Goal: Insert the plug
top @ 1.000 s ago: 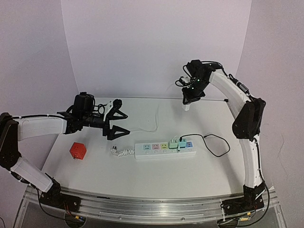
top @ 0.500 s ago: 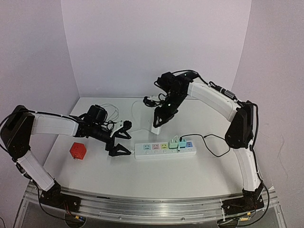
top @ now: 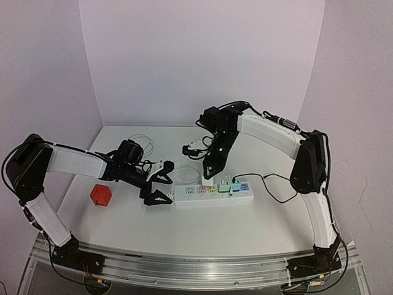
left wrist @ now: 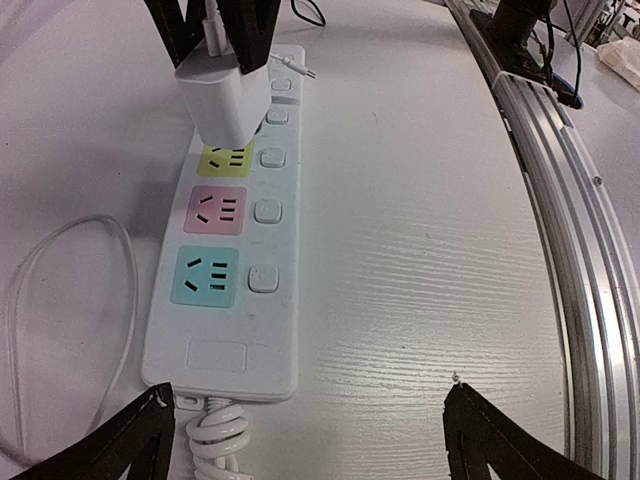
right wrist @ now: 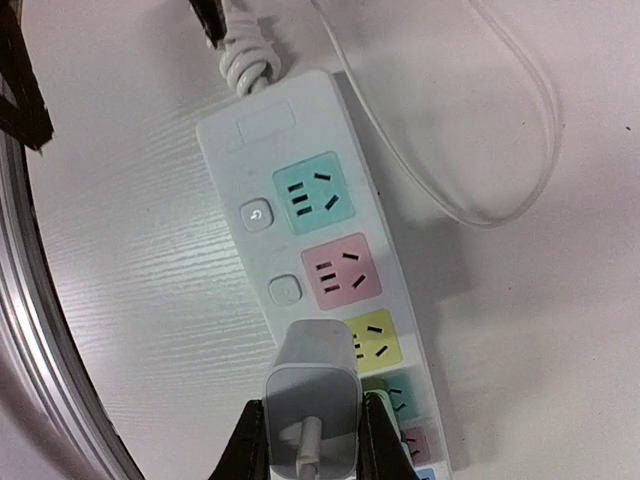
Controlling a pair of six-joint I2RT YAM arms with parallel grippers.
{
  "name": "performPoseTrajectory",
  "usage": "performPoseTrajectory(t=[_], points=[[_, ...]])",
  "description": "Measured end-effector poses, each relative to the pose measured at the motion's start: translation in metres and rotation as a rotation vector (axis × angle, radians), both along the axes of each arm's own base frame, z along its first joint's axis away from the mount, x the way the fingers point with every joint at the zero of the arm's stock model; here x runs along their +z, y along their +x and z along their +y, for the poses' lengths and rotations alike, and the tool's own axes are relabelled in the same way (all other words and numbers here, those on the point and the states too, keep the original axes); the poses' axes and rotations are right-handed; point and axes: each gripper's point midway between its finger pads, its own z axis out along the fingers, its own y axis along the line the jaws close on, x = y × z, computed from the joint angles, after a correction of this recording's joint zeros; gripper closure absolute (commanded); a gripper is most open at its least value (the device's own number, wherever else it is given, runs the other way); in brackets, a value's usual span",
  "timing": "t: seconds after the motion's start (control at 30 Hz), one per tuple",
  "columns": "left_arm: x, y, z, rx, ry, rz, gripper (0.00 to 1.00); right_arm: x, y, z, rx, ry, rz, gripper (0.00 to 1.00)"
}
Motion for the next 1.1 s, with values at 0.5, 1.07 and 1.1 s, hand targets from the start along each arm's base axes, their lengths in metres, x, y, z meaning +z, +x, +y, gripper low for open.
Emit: performPoseTrajectory(t=[0.5,1.07,1.1], points=[[-0.006,0.000,0.003,0.013,0.014,-0.002,0.07,-0.029,-0.004,-0.013,0.117,-0.096,-0.013,1.00],[-0.007,0.001,0.003,0.016,0.019,-0.008,0.07,-0.039,0.004,-0.017,0.111,-0.135,-0.043,1.00],[-0.007,0.001,0.003,0.016,0.019,-0.008,0.07,-0.039,0.004,-0.016,0.109,-0.135,-0.045,1.00]])
